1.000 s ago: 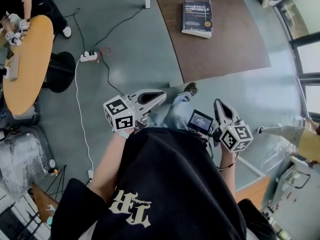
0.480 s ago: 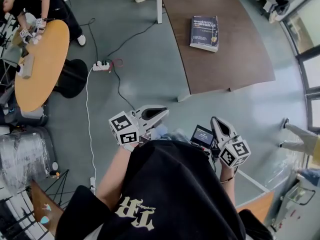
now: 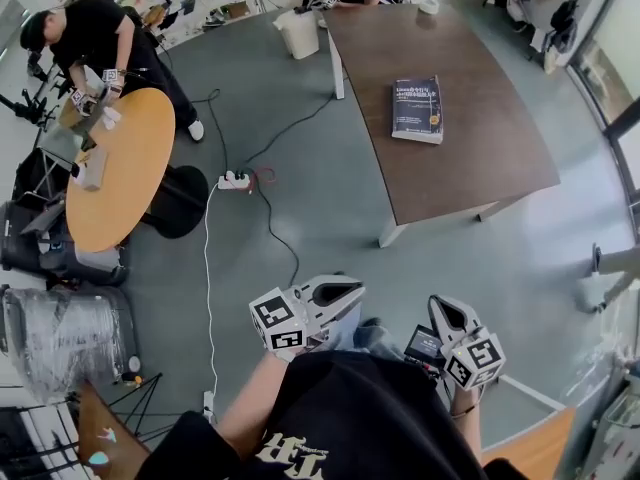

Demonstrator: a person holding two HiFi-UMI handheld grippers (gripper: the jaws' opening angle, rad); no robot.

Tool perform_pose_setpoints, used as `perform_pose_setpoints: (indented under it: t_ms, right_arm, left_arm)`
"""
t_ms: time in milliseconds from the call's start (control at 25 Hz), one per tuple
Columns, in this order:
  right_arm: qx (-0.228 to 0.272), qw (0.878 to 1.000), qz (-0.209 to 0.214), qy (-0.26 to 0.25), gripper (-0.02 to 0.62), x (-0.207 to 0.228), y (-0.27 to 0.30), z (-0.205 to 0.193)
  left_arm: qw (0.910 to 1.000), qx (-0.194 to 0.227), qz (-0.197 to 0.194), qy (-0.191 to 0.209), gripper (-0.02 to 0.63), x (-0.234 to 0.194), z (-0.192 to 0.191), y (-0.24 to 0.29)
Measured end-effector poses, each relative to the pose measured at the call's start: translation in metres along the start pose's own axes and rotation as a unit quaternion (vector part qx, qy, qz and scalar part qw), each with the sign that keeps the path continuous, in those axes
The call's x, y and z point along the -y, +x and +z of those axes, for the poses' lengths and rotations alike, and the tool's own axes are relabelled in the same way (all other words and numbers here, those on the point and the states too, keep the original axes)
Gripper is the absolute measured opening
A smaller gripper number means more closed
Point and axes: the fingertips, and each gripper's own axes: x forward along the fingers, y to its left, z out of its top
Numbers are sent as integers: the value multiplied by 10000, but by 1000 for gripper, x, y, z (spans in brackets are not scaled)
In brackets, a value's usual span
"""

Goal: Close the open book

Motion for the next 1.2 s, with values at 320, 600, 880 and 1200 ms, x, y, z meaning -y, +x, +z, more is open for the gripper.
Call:
perform_pose_setpoints:
  t_ms: [320,600,880,1200]
  right_arm:
    - [117,9998,48,-125,-14,-34,-32,-13]
    - [161,9992,142,-340,-14,-60,-43,-12]
    - [226,9993,111,-274,-14,-77,-49,6]
    - [440,9976,-193,-495,-14,-103,-5,42]
  left_arm:
    - [9989,-61,197,427,3,46,-15,-18]
    - [9984,-36,227,509,3,68,-22,-30]
    - [9991,34,150,405,3,64,2,-39]
    - [9983,-60,-56,586,3,29,34,-78]
